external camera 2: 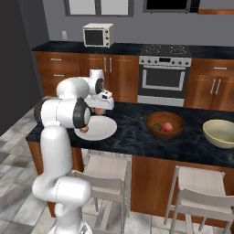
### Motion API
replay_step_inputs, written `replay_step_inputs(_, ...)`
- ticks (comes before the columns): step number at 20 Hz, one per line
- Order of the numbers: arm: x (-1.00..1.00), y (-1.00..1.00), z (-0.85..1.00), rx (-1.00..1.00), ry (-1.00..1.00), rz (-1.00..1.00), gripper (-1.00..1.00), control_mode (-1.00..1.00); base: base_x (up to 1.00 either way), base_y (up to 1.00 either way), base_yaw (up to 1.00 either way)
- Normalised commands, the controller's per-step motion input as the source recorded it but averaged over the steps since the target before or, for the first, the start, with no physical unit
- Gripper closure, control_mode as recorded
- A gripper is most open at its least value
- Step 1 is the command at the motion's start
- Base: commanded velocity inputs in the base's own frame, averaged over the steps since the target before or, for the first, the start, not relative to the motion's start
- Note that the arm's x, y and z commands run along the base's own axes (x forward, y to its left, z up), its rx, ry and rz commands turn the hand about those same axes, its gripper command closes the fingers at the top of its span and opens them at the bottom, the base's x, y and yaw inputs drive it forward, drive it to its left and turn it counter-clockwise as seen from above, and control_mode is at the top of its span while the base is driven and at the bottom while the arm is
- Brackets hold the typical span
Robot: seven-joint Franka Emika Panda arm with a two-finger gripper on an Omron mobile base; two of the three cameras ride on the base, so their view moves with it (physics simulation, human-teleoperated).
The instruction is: Take the fruits from the plate on the dining counter and place two fruits in each bowl.
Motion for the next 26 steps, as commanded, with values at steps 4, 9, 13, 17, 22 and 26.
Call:
replay_step_inputs(4,-1.0,-0.28,0.93,0.0,-0.12,0.0,1.0,-1.0,0.0,0.0,0.0)
replay_step_inputs(9,-1.0,-0.02,0.83,0.0,-0.1,0.0,1.0,-1.0,0.0,0.0,0.0)
replay_step_inputs(13,-1.0,0.0,0.85,0.0,-0.06,0.0,1.0,-1.0,0.0,0.0,0.0)
replay_step_inputs(17,-0.74,-0.16,0.44,0.02,-0.01,0.0,1.0,-1.0,0.0,0.0,0.0)
replay_step_inputs(22,-0.08,-0.03,0.0,0.0,0.0,0.0,1.0,-1.0,0.0,0.0,0.0)
replay_step_inputs(26,0.02,0.0,0.0,0.0,-0.06,0.0,1.0,-1.0,0.0,0.0,0.0)
